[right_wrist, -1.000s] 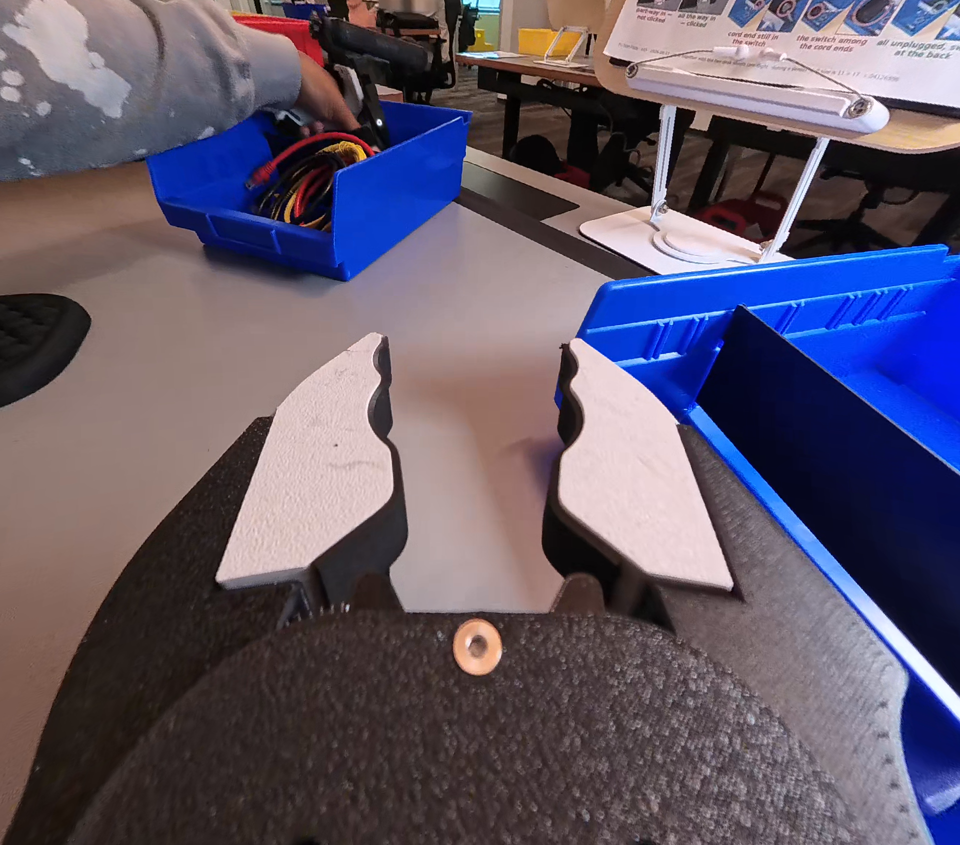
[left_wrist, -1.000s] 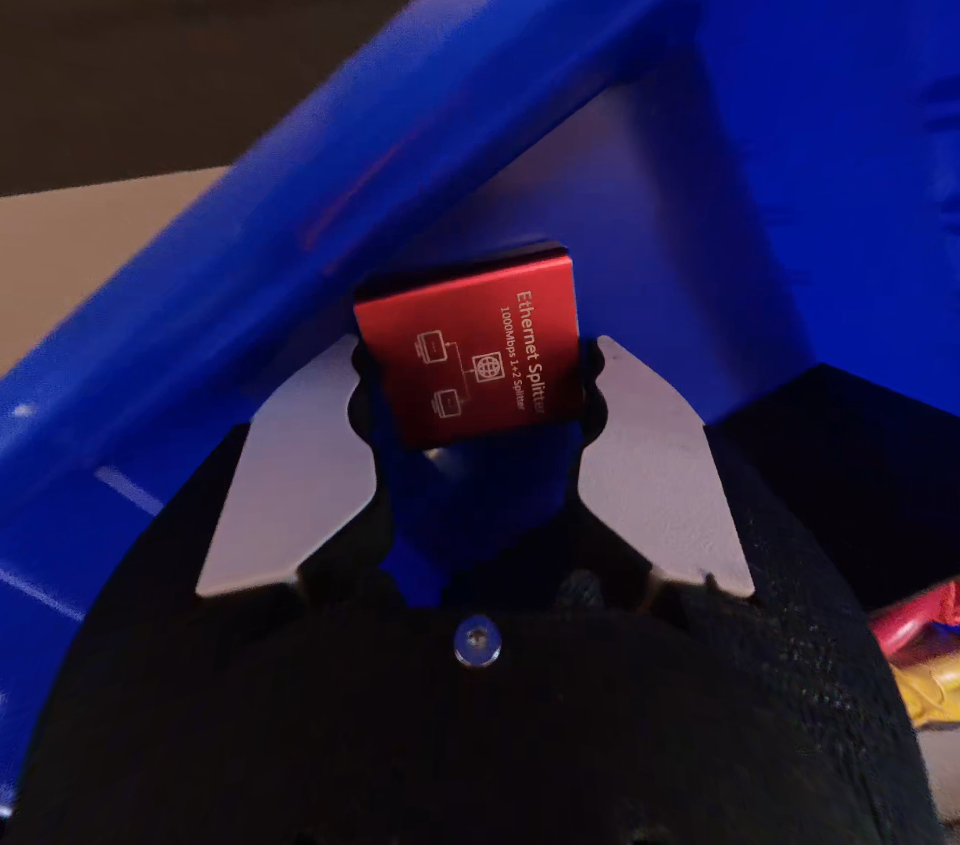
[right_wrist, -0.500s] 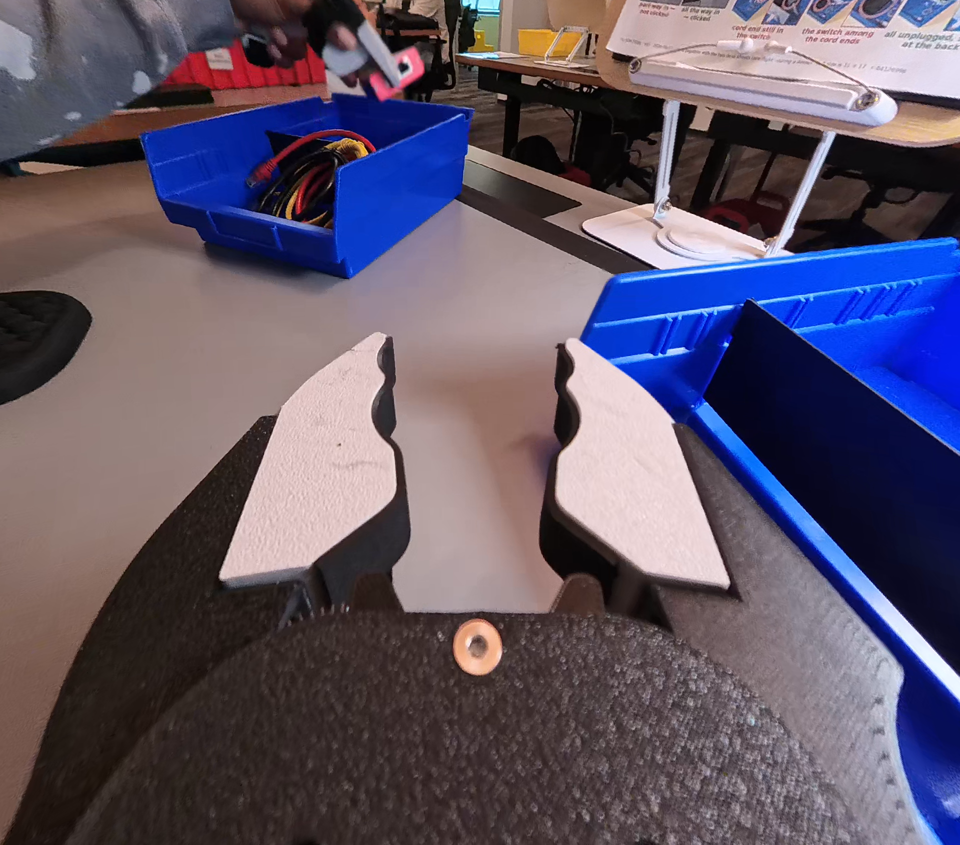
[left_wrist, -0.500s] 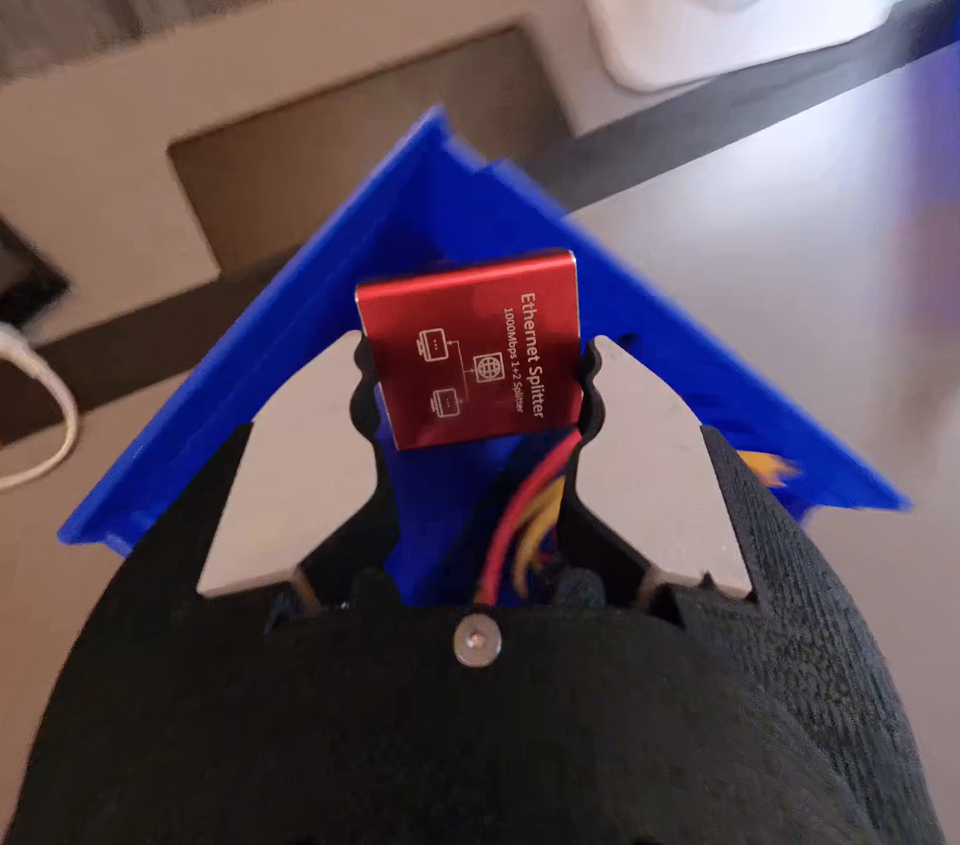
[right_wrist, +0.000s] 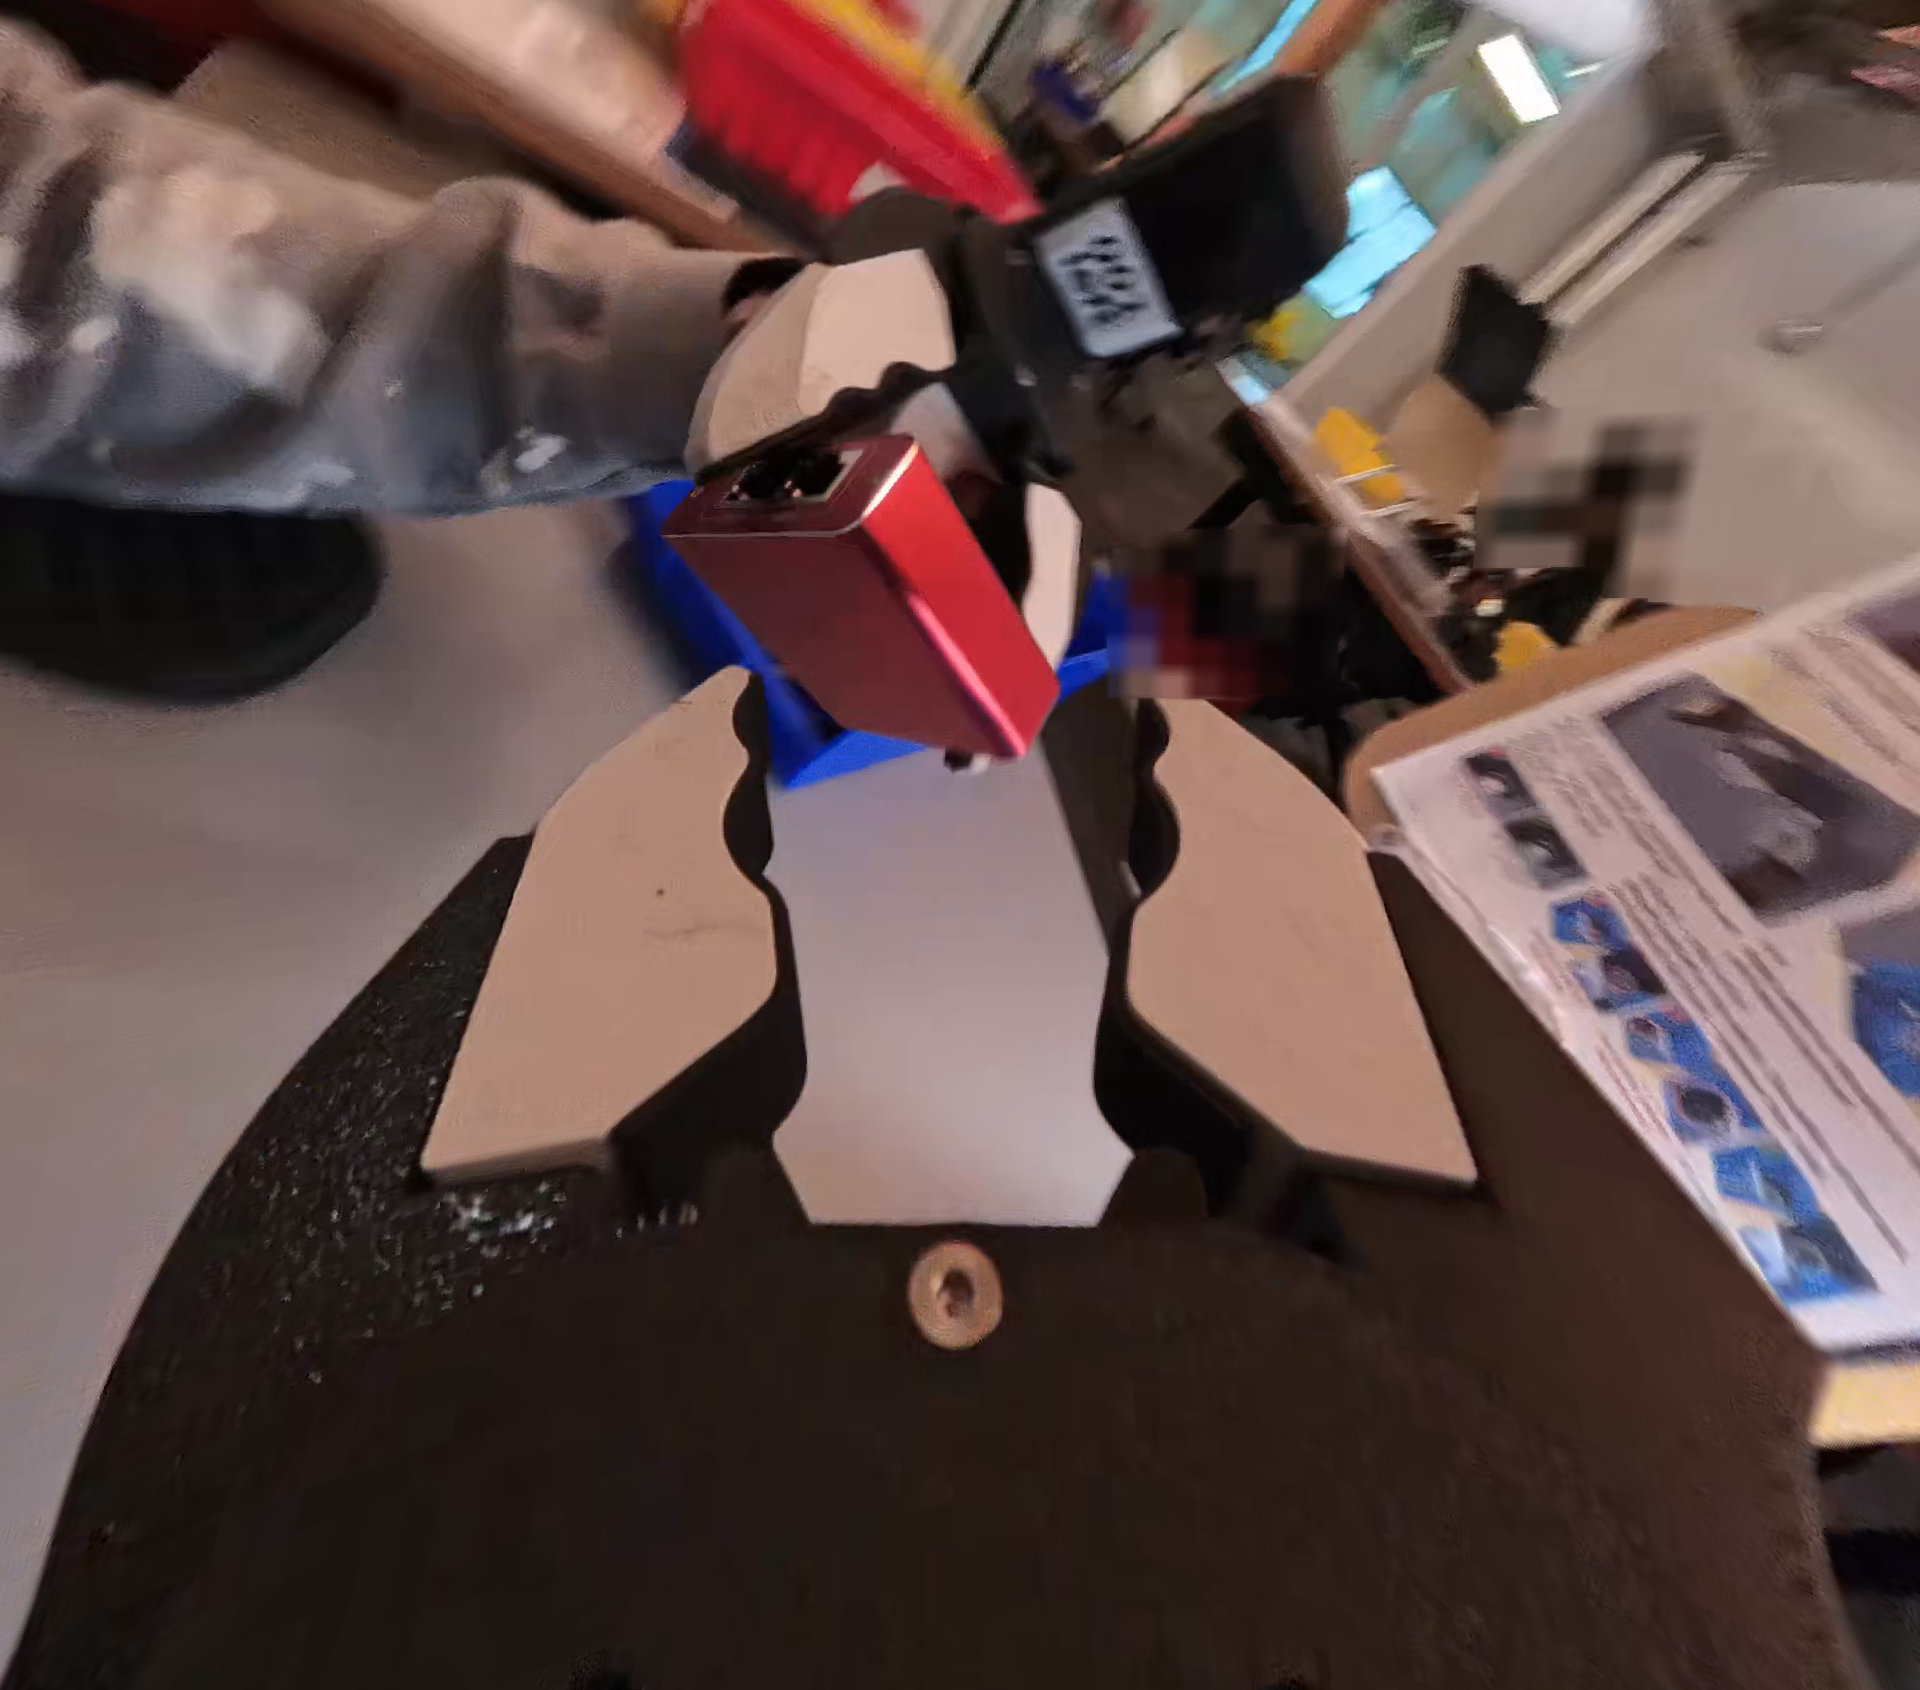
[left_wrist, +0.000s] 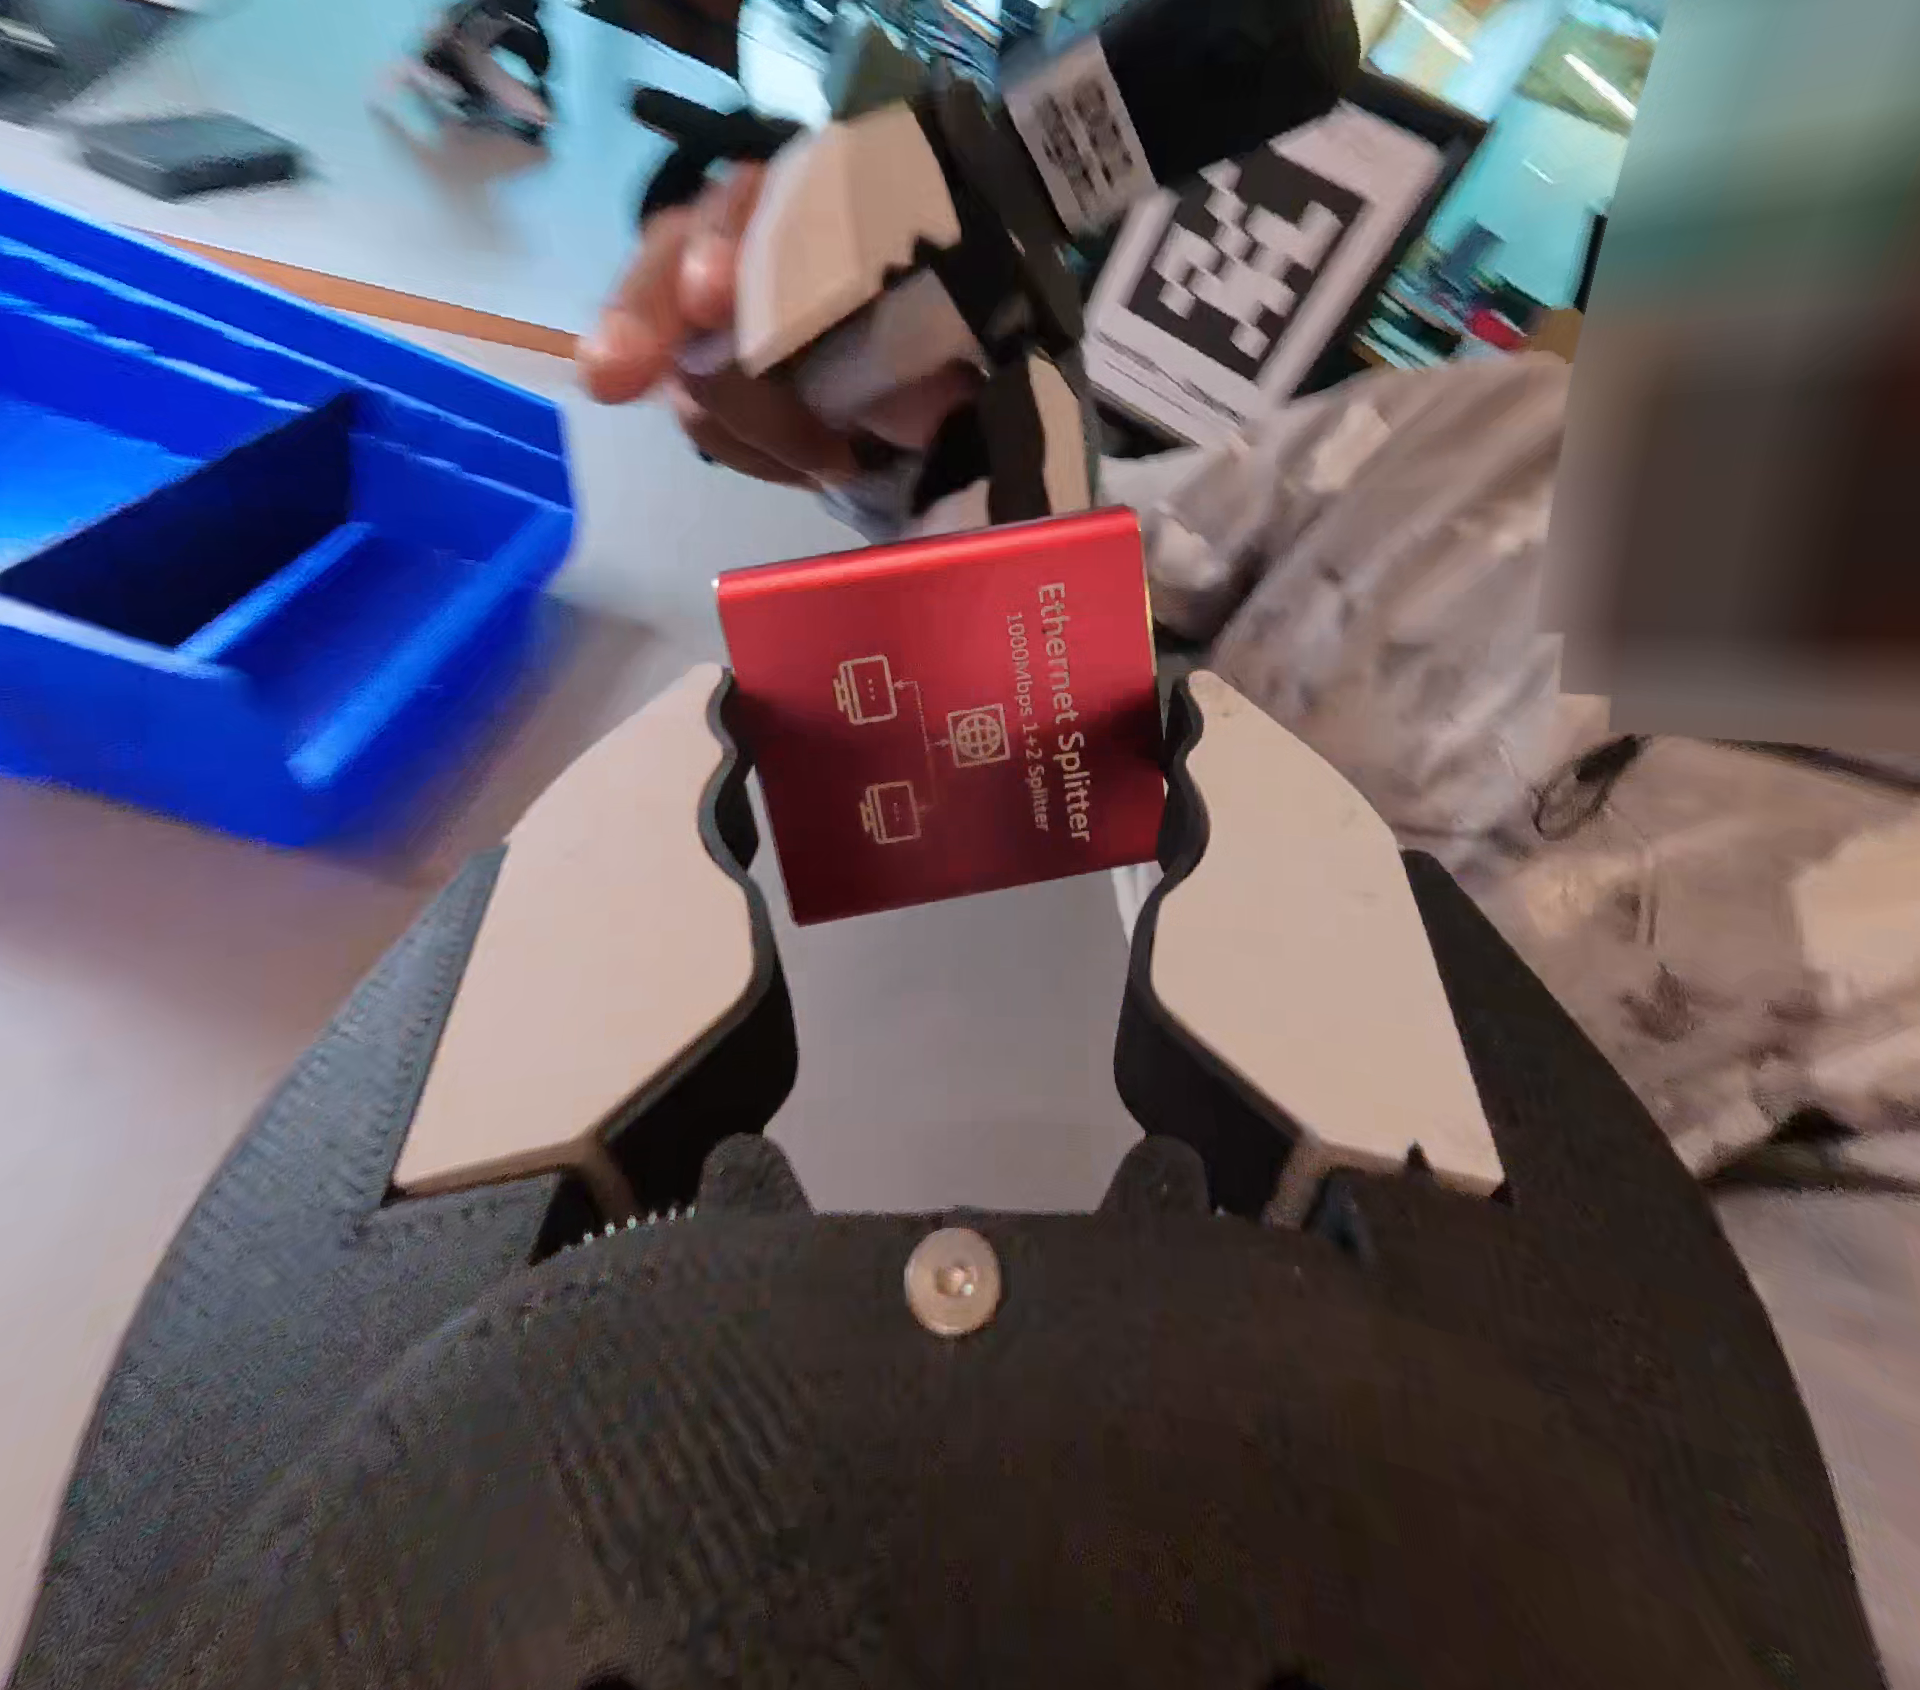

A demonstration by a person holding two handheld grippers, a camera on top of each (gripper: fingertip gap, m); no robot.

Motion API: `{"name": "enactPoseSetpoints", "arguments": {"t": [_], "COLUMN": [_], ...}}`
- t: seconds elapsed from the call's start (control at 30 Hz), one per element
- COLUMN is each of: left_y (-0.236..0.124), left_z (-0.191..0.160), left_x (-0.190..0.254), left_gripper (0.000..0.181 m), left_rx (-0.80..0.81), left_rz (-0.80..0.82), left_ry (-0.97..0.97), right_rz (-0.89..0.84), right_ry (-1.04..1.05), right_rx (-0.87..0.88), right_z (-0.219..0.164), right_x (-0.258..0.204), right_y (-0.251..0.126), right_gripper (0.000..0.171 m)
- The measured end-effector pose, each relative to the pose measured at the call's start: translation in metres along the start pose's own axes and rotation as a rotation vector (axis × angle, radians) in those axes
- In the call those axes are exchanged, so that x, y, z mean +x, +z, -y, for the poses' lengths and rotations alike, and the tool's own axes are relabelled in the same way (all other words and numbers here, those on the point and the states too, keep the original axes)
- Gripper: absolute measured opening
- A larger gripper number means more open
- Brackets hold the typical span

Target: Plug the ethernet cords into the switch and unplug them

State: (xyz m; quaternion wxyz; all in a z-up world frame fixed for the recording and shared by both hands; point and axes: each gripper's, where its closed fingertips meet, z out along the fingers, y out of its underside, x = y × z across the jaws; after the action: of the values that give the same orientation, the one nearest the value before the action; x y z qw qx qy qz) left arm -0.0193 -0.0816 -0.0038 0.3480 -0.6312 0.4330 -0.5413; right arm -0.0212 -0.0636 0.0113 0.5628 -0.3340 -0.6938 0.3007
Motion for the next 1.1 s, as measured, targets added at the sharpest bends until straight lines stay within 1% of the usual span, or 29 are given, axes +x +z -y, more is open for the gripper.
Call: {"name": "enactPoseSetpoints", "arguments": {"t": [0.07, 0.1, 0.17, 0.23, 0.3, 0.33, 0.4, 0.43, 0.5, 0.6, 0.73, 0.8, 0.83, 0.9, 1.0, 1.1], "left_y": [0.022, 0.03, 0.04, 0.041, 0.039, 0.037, 0.029, 0.022, 0.011, 0.008, 0.026, 0.034, 0.035, 0.034, 0.024, 0.008], "left_z": [-0.017, -0.022, -0.026, -0.026, -0.021, -0.018, -0.011, -0.007, 0.001, -0.001, -0.016, -0.023, -0.024, -0.012, 0.017, 0.04], "left_x": [0.008, 0.009, 0.016, 0.017, 0.009, 0.004, -0.01, -0.014, -0.016, -0.028, -0.037, -0.039, -0.04, -0.036, -0.019, -0.002], "left_gripper": [0.077, 0.077, 0.077, 0.077, 0.075, 0.072, 0.068, 0.067, 0.062, 0.057, 0.048, 0.03, 0.03, 0.028, 0.027, 0.026], "left_rx": [-0.063, -0.088, -0.095, -0.089, -0.058, -0.042, -0.022, -0.01, 0.003, -0.079, -0.225, -0.29, -0.301, -0.238, -0.04, 0.168], "left_rz": [-0.097, -0.131, -0.218, -0.242, -0.18, -0.132, 0.026, 0.098, 0.207, 0.412, 0.494, 0.507, 0.52, 0.527, 0.469, 0.39], "left_ry": [0.009, -0.012, -0.031, -0.04, -0.051, -0.051, 0.004, 0.047, 0.09, 0.203, 0.281, 0.326, 0.347, 0.388, 0.393, 0.395], "right_rz": [0.123, 0.159, 0.167, 0.156, 0.135, 0.125, 0.151, 0.136, 0.119, 0.131, 0.175, 0.181, 0.183, 0.174, 0.129, 0.091], "right_ry": [-0.065, -0.103, -0.199, -0.251, -0.241, -0.224, -0.142, -0.113, -0.079, 0.0, 0.072, 0.067, 0.073, 0.124, 0.225, 0.309], "right_rx": [-0.037, -0.048, -0.095, -0.105, -0.141, -0.151, -0.174, -0.178, -0.215, -0.264, -0.315, -0.343, -0.342, -0.248, -0.035, 0.125], "right_z": [-0.003, -0.006, -0.015, -0.017, -0.024, -0.028, -0.036, -0.039, -0.048, -0.06, -0.071, -0.075, -0.075, -0.063, -0.031, -0.013], "right_x": [-0.028, -0.04, -0.052, -0.055, -0.048, -0.044, -0.043, -0.038, -0.03, -0.025, -0.03, -0.032, -0.032, -0.027, -0.009, 0.007], "right_y": [0.004, 0.006, 0.012, 0.014, 0.014, 0.014, 0.012, 0.01, 0.005, 0.002, 0.002, 0.002, 0.001, 0.0, -0.008, -0.021], "right_gripper": [0.067, 0.062, 0.044, 0.04, 0.035, 0.036, 0.03, 0.028, 0.028, 0.028, 0.028, 0.028, 0.028, 0.028, 0.032, 0.043]}}
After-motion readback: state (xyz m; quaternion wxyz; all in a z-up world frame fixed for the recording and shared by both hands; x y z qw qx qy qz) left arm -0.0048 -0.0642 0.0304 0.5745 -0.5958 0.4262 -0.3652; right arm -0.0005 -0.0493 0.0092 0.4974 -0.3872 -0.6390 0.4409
